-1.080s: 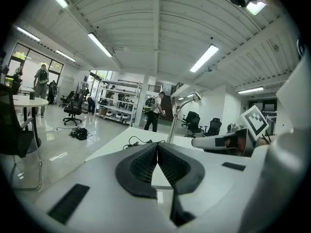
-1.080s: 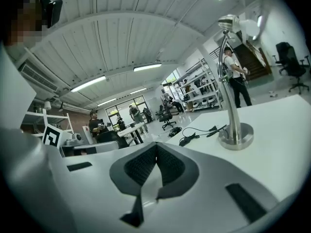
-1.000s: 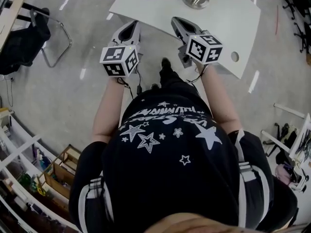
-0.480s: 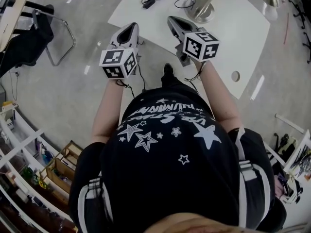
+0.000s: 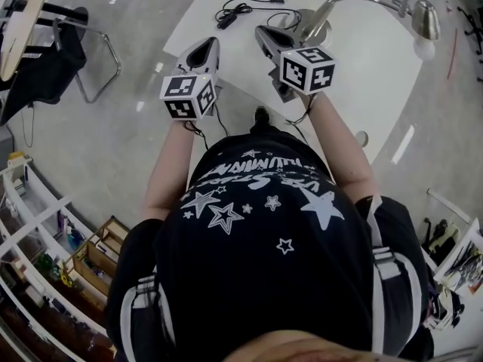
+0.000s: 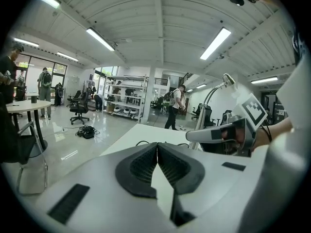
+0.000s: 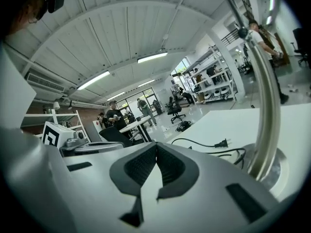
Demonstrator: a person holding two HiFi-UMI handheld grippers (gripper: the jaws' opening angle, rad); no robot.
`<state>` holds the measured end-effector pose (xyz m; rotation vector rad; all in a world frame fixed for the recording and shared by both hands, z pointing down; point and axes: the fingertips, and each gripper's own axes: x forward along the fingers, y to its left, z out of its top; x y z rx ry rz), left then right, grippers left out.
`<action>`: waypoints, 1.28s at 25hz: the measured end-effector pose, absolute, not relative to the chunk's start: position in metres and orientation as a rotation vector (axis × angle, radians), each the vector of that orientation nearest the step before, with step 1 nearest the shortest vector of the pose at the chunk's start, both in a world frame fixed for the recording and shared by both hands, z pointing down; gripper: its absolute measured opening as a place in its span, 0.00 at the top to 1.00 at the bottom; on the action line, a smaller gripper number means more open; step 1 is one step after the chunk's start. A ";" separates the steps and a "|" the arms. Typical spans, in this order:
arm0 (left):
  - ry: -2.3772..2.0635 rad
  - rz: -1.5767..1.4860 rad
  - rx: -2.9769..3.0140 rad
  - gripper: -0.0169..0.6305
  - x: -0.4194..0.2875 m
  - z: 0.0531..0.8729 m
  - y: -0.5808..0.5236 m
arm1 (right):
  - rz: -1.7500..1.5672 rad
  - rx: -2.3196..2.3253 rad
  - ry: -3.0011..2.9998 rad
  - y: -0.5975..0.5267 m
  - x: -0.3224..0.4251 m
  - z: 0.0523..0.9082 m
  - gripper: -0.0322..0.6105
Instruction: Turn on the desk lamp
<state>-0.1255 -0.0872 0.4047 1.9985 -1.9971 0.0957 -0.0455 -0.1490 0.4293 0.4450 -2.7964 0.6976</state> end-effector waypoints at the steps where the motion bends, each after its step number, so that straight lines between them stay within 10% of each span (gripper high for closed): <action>1: -1.996 0.100 1.997 0.96 -0.124 0.406 -0.090 | 0.683 0.434 -2.791 -0.151 -0.047 0.432 0.94; 32: -1.723 0.255 2.024 0.96 -0.154 0.462 -0.136 | 0.729 0.524 -2.670 -0.174 -0.086 0.474 0.94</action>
